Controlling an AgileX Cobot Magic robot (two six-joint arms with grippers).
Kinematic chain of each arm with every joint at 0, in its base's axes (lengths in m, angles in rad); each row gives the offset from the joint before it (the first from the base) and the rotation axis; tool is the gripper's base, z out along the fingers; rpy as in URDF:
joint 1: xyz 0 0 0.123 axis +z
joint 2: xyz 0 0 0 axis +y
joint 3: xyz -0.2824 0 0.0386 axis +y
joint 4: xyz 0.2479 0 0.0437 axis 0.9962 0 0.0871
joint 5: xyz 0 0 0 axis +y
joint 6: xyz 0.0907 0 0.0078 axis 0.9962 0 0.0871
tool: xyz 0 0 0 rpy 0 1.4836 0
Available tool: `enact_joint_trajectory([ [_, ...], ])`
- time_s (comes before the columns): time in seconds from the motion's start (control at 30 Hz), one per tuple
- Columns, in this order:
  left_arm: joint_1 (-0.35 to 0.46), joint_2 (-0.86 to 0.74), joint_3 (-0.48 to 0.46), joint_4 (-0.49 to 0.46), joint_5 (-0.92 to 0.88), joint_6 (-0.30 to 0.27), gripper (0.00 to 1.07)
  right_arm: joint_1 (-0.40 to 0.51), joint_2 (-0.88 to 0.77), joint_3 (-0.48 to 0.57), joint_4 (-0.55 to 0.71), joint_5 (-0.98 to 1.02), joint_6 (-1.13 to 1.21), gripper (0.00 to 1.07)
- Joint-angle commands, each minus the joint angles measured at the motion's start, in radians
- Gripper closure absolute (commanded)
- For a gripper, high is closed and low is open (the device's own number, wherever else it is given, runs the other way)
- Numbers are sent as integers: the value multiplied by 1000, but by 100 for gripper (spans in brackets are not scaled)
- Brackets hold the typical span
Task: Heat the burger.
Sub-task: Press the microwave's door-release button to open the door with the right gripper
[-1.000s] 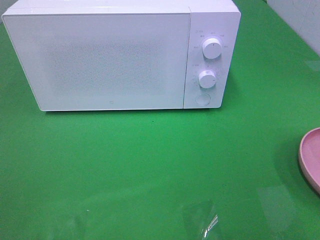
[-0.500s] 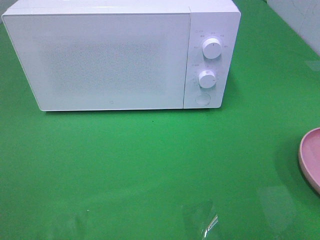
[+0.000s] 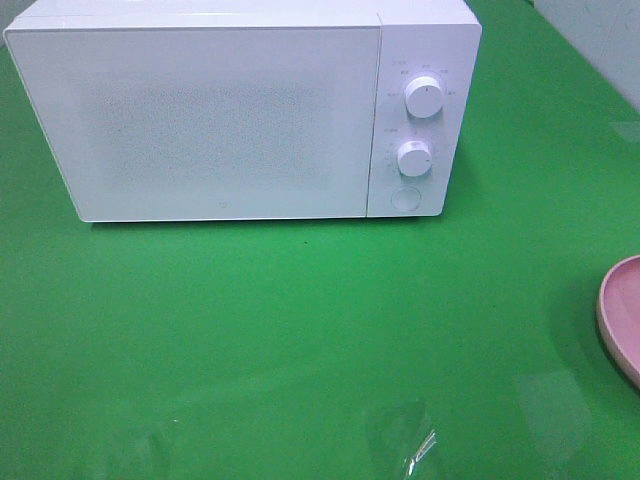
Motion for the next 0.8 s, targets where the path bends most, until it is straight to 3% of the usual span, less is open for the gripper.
enact_joint_trajectory([
  [0.03, 1, -16, -1, -9, -18, -8, 15, -2, 89, -8, 2, -98, -5, 32],
  [0.8, 1, -16, -1, -9, -18, -8, 15, -2, 509, -8, -1, -492, -5, 32],
])
